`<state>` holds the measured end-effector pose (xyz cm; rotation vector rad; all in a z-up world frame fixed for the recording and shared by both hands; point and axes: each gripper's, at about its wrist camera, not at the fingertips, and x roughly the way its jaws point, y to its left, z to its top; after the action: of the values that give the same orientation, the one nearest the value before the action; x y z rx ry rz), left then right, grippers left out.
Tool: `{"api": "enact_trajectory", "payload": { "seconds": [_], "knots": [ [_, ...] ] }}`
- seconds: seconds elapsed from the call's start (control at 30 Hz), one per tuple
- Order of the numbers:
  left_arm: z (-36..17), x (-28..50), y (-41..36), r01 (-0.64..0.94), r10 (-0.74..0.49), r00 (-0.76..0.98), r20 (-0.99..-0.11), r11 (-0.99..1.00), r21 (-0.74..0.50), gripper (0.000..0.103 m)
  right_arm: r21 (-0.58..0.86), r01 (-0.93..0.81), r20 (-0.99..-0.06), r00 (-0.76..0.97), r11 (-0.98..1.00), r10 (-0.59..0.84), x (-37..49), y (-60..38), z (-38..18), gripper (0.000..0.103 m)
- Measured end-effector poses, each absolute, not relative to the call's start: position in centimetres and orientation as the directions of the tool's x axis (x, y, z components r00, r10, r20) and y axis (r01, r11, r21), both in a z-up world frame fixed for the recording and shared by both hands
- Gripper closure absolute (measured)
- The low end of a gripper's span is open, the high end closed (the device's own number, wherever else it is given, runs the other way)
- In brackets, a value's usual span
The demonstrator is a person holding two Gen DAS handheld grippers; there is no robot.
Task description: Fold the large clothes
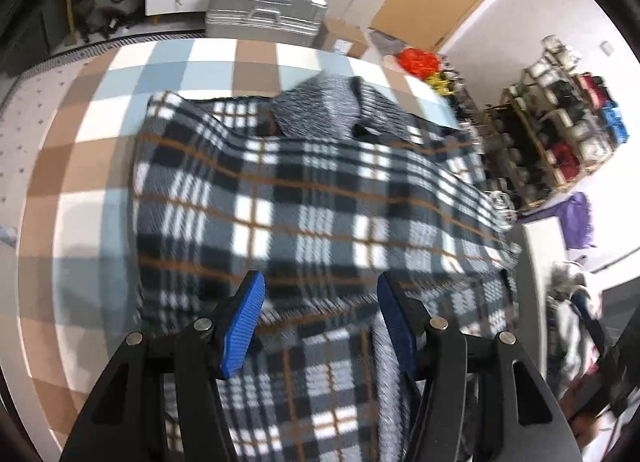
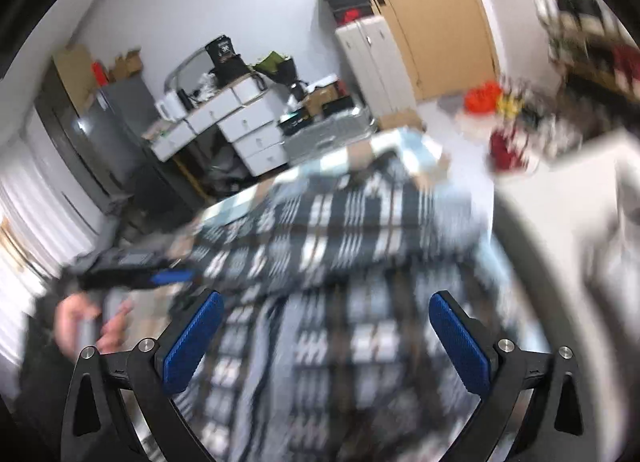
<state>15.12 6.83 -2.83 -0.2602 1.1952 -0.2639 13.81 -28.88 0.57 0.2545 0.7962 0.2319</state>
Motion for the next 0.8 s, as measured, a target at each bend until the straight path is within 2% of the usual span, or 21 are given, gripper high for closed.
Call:
{"api": "enact_trajectory", "payload": {
  "seconds": [0.1,0.17,0.27,0.4,0.47,0.57,0.67,0.73,0.8],
  "knots": [
    [-5.5,16.7,7.9,0.016,-0.301,0.286,-0.910,0.951,-0.309,0.050,0.234,-0.113,-0.794,0.551,0.966,0.257,20.7,-26.8,-1.8,0.000],
    [-7.3,16.2,9.4,-0.021,-0.304,0.277,-0.911,0.947,-0.322,0.050,0.184,-0.145,-0.843,0.485,0.972,0.232,24.0,-25.1,-4.2,0.000],
    [-7.8,15.5,10.0,0.006,-0.334,0.315,-0.888,0.937,-0.350,0.050,0.044,-0.200,-0.891,0.435,0.979,0.129,27.6,-23.0,-8.1,0.001],
    [-8.2,14.9,9.3,0.062,-0.346,0.325,-0.880,0.936,-0.346,0.050,-0.060,-0.243,-0.930,0.365,0.968,0.034,29.0,-22.0,-12.7,0.000],
    [-7.7,14.3,10.4,0.080,-0.361,0.311,-0.879,0.932,-0.354,0.050,-0.066,-0.240,-0.911,0.410,0.968,0.040,28.2,-22.1,-13.2,0.000],
    [-6.8,14.5,10.9,0.062,-0.375,0.291,-0.880,0.925,-0.374,0.050,-0.054,-0.243,-0.929,0.369,0.968,0.040,28.5,-22.5,-13.0,0.000],
    [-5.6,14.0,10.2,0.108,-0.372,0.303,-0.877,0.928,-0.356,0.050,-0.032,-0.230,-0.906,0.418,0.973,0.069,28.2,-23.0,-10.5,0.001],
    [-6.4,13.9,9.6,0.118,-0.313,0.295,-0.903,0.950,-0.291,0.050,0.001,-0.257,-0.888,0.445,0.966,0.119,27.7,-22.7,-9.4,0.000],
    [-7.6,13.7,10.0,0.099,-0.326,0.291,-0.899,0.945,-0.311,0.050,-0.026,-0.267,-0.894,0.438,0.963,0.098,27.3,-22.1,-9.8,0.000]
  ]
}}
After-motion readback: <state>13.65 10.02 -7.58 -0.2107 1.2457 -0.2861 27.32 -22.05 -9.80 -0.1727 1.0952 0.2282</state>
